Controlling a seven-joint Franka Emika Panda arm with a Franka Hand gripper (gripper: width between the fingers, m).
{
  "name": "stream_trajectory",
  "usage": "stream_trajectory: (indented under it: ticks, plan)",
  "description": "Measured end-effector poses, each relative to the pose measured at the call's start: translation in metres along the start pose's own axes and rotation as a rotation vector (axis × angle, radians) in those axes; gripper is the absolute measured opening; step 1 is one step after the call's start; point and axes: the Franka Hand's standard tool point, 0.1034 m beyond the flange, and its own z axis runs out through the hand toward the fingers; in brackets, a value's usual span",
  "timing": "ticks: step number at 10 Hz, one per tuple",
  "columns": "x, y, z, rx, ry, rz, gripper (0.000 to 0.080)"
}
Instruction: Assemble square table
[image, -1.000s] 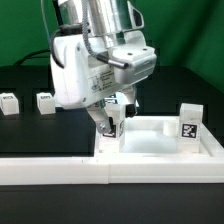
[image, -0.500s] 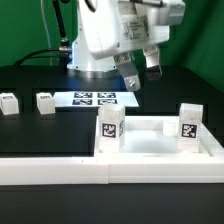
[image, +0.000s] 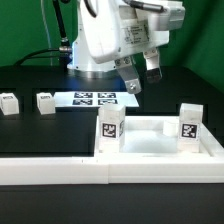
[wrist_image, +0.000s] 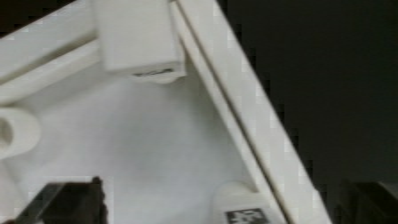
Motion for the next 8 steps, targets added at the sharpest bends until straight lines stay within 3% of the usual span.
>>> stream_trajectory:
  ticks: [1, 2, 3, 8]
  plan:
    - [0.005, 0.019, -0.001, -0.065, -0.007, -0.141, 0.0649]
    - [0.010, 0.030, -0.006, -0.156, -0.039, -0.269, 0.0649]
    - [0.015, 0.032, -0.004, -0.194, -0.059, -0.349, 0.0649]
    - [0.018, 0.034, -0.001, -0.196, -0.054, -0.349, 0.0649]
